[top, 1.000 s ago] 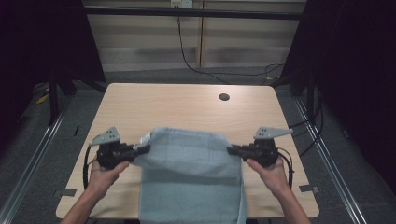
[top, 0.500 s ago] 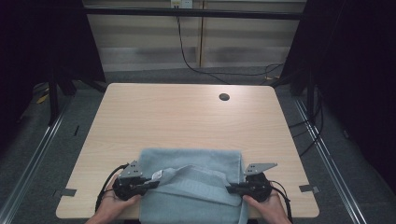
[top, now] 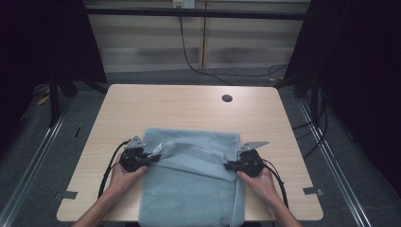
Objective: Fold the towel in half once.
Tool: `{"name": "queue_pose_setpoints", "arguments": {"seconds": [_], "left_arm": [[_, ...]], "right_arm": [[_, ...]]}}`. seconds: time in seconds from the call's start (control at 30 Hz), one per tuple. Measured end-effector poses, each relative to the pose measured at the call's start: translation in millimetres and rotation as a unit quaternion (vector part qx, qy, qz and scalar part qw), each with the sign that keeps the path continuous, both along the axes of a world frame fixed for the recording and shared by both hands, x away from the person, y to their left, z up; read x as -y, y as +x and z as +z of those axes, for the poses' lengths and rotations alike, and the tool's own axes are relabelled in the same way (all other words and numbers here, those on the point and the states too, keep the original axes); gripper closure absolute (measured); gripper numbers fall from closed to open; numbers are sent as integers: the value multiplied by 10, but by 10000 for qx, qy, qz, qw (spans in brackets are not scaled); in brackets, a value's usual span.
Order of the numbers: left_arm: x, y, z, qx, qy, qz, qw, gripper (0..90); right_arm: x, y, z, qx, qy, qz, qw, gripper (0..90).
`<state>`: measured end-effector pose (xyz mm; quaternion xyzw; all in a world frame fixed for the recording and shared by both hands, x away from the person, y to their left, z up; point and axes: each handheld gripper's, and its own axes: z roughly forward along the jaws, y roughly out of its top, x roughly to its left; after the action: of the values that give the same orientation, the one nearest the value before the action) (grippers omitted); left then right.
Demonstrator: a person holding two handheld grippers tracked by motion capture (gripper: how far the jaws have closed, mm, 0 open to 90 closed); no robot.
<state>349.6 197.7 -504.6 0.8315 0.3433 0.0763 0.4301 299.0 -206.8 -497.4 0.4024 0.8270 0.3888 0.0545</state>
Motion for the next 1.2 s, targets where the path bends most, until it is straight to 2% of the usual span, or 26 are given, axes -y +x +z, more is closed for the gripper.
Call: {"name": "queue_pose_setpoints", "arguments": {"seconds": [0.07, 0.1, 0.17, 0.2, 0.3, 0.4, 0.47, 0.5, 0.6, 0.63, 0.67, 0.83, 1.0, 1.03, 1.1, 1.13, 1.2], "left_arm": [[-19, 62, -22, 12, -68, 61, 10000, 833], [-18, 99, -17, -22, -70, 65, 10000, 833], [-5, 171, -4, 41, 32, 171, 9998, 834], [-2, 217, -8, -15, 20, 196, 9998, 833], [15, 348, -13, -15, 32, 318, 9995, 833], [49, 495, 5, -30, 117, 432, 9990, 832], [96, 648, 30, 7, 317, 547, 9980, 831], [103, 693, 32, -6, 338, 595, 9977, 831], [102, 764, 20, -17, 250, 712, 9972, 831], [85, 796, 14, -12, 243, 725, 9971, 830], [76, 842, 0, -36, 157, 792, 9967, 830], [102, 919, 1, -44, 154, 939, 9955, 829], [93, 930, 43, -48, 132, 963, 9953, 832], [95, 918, 62, -52, 40, 992, 9950, 834], [90, 905, 90, -25, 7, 961, 9954, 835], [81, 893, 127, 38, 29, 924, 9957, 836], [63, 867, 202, 80, -139, 903, 9958, 836]], "right_arm": [[-5, 118, -6, -1, 14, -86, 10000, 863], [-5, 118, -6, -1, 14, -86, 10000, 863], [-8, 235, -23, 59, 40, -142, 9999, 863], [-19, 273, -17, 53, 4, -185, 9998, 863], [-37, 358, -15, 89, -52, -231, 9997, 863], [-55, 530, -19, 85, -71, -330, 9994, 863], [-81, 611, -17, 110, -110, -387, 9991, 863], [-92, 651, -21, 126, -109, -420, 9990, 863], [-103, 731, -26, 126, -96, -483, 9987, 863], [-107, 803, -35, 127, -42, -533, 9985, 863], [-110, 836, -38, 135, -45, -548, 9984, 863], [-122, 980, -32, 141, -113, -651, 9977, 862], [-127, 1000, -13, 117, -152, -682, 9975, 861], [-122, 1003, -12, 109, -116, -676, 9976, 861], [-114, 1003, -3, 120, -111, -672, 9976, 860], [-108, 999, 13, 185, -99, -665, 9976, 860], [-73, 985, 105, 304, 23, -666, 9973, 860]]}}
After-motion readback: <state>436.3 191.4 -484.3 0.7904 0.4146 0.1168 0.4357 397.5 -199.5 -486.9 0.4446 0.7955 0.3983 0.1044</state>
